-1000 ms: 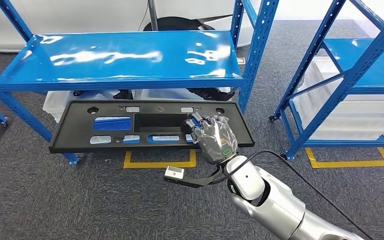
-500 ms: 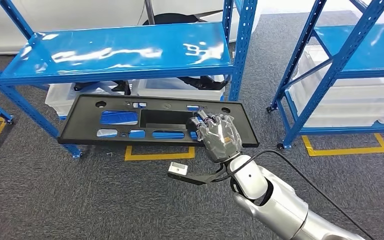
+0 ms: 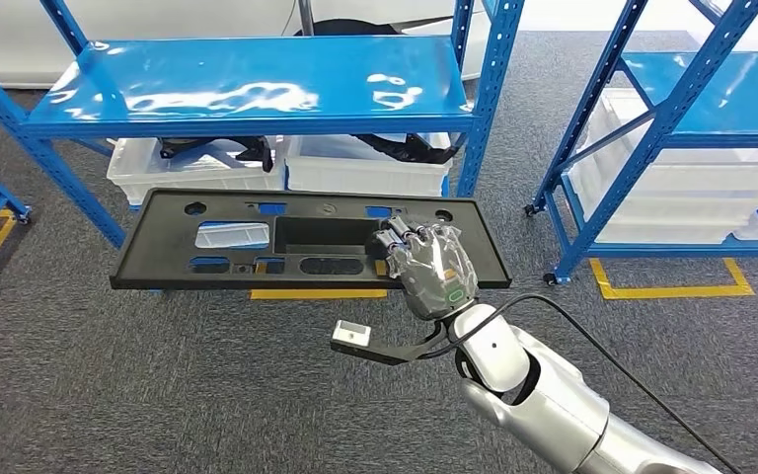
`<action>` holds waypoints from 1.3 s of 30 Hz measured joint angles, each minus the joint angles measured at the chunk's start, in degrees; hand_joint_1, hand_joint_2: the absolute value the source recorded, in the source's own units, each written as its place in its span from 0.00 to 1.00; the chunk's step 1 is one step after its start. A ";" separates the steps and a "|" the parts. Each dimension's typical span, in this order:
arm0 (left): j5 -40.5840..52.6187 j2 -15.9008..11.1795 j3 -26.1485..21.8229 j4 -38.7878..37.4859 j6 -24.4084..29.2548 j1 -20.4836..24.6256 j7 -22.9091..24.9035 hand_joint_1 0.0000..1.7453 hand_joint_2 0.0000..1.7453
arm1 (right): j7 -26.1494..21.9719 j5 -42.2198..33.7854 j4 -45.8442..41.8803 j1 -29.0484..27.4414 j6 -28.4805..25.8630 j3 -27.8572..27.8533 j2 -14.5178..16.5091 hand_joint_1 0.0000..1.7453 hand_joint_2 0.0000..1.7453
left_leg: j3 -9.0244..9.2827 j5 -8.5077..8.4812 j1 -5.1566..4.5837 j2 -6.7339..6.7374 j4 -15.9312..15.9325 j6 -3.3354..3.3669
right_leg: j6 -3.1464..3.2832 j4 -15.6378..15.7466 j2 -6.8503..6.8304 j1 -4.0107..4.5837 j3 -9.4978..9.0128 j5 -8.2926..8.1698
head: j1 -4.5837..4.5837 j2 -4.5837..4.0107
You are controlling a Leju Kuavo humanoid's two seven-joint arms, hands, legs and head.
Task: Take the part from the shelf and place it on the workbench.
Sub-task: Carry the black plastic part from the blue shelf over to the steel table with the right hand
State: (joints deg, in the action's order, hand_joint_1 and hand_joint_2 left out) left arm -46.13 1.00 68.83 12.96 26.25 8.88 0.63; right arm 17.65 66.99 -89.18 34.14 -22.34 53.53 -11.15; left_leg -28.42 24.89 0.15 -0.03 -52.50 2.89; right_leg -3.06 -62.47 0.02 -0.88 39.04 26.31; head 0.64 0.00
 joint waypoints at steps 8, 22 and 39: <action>0.04 0.10 0.00 0.00 -0.08 0.05 -0.02 0.00 1.00 | 0.02 -0.10 -0.03 -0.22 0.00 -0.05 -0.19 1.00 1.00 | -2.36 -1.49 -0.73 -0.04 -0.93 -0.23 | 0.74 5.29 0.02 0.23 -7.40 -0.39 | 0.05 0.00; 0.43 0.01 0.00 0.00 -0.15 0.14 -0.02 0.00 1.00 | 0.87 0.21 -0.31 -0.67 0.13 -0.27 -0.50 1.00 1.00 | -4.71 1.14 0.31 1.23 -7.80 -3.24 | 2.61 7.50 -1.40 0.17 -6.76 -1.81 | -0.15 0.00; 0.62 0.11 0.00 0.00 0.01 0.08 -0.02 0.00 1.00 | 1.24 0.47 -0.41 -1.67 0.14 -0.64 -1.03 1.00 1.00 | -4.36 -2.30 -0.08 -4.06 -2.33 -1.10 | 0.21 5.27 3.17 -0.73 -7.43 0.39 | -0.13 0.00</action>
State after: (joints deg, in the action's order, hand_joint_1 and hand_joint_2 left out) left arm -45.51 1.11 68.83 12.96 26.26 8.96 0.61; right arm 18.89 67.46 -89.59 32.47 -22.20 52.89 -12.19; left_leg -32.78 22.59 0.07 -4.09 -54.83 1.79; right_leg -2.85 -57.20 3.19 -1.61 31.62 26.70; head 0.52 0.01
